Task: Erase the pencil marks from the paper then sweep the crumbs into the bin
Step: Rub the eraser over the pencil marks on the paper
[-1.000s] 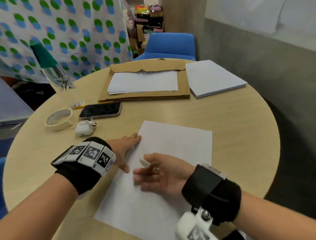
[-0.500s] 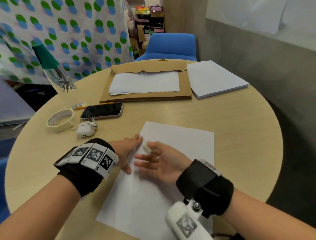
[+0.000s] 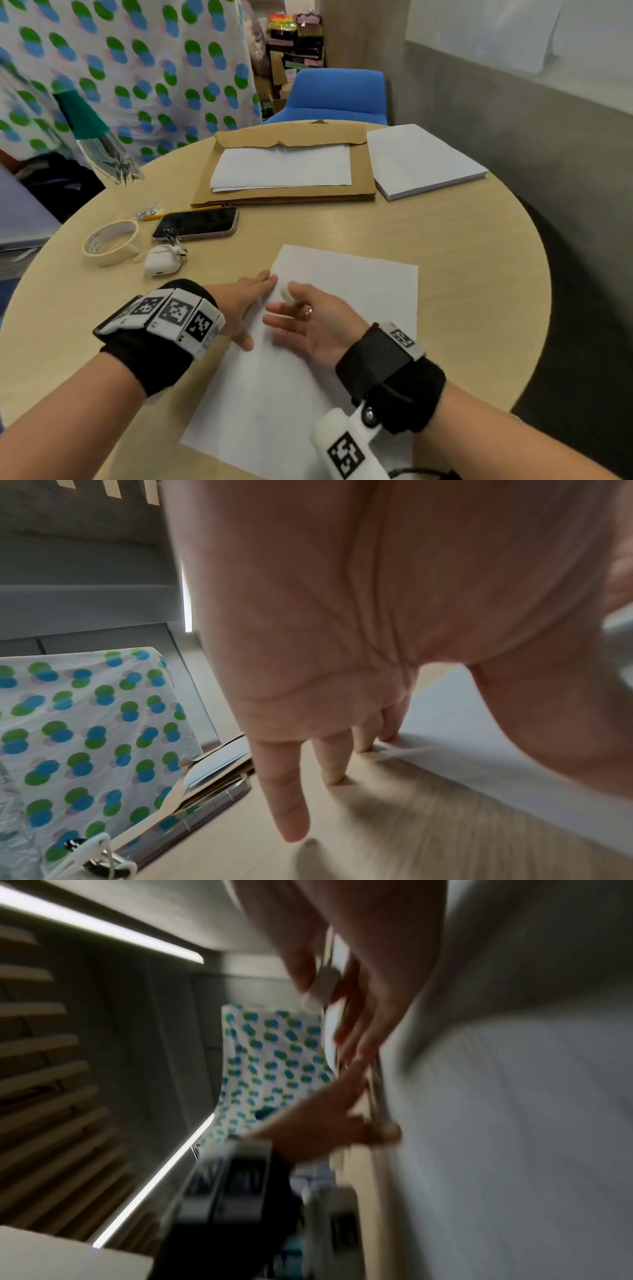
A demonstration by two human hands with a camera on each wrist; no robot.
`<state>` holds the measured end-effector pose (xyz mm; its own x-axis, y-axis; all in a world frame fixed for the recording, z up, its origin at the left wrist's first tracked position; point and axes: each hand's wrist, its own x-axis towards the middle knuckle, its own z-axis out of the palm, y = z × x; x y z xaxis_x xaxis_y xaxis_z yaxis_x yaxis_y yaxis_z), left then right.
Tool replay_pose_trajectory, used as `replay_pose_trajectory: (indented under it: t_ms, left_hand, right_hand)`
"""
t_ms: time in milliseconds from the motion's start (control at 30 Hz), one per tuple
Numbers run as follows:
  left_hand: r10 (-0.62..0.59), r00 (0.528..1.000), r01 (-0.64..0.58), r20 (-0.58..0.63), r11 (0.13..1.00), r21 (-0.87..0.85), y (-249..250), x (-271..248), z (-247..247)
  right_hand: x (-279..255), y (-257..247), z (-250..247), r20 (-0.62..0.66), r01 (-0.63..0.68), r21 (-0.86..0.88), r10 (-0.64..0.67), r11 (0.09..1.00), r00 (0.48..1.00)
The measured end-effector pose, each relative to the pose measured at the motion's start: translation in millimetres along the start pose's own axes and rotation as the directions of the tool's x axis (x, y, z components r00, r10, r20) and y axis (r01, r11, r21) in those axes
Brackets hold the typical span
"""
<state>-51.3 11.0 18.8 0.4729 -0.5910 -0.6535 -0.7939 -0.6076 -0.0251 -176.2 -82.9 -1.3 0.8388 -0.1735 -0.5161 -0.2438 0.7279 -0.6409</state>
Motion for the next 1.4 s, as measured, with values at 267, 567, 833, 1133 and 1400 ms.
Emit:
replay_pose_trajectory:
  t_ms: [267, 567, 833, 1133, 1400]
  left_hand:
    - [-0.019, 0.999, 0.019, 0.026, 1.0, 0.017, 3, -2, -2]
    - [-0.023, 0.999, 0.023, 0.039, 1.0, 0.016, 2, -1, -3]
    - [-0.017, 0.999, 0.016, 0.045, 1.0, 0.003, 1, -2, -3]
    - [-0.011, 0.998, 0.012, 0.054, 1.0, -0.012, 1, -2, -3]
    - [-0.003, 1.0, 0.004, 0.019, 0.999, -0.034, 6, -5, -10]
  right_hand:
    - [11, -85, -75, -0.616, 0.499, -0.026, -0.408, 0.866, 0.675]
    - [-31, -11, -36, 0.025, -0.119, -0.076, 0.121, 0.99, 0.992]
    - [-14, -91, -95, -0.544, 0.44, -0.002, -0.37, 0.898, 0.753]
    - [-32, -34, -58, -0.053, -0.016, -0.007, 0.016, 1.0, 0.998]
    - [-16, -114, -104, -0.578, 0.435, -0.163, -0.444, 0.885, 0.685]
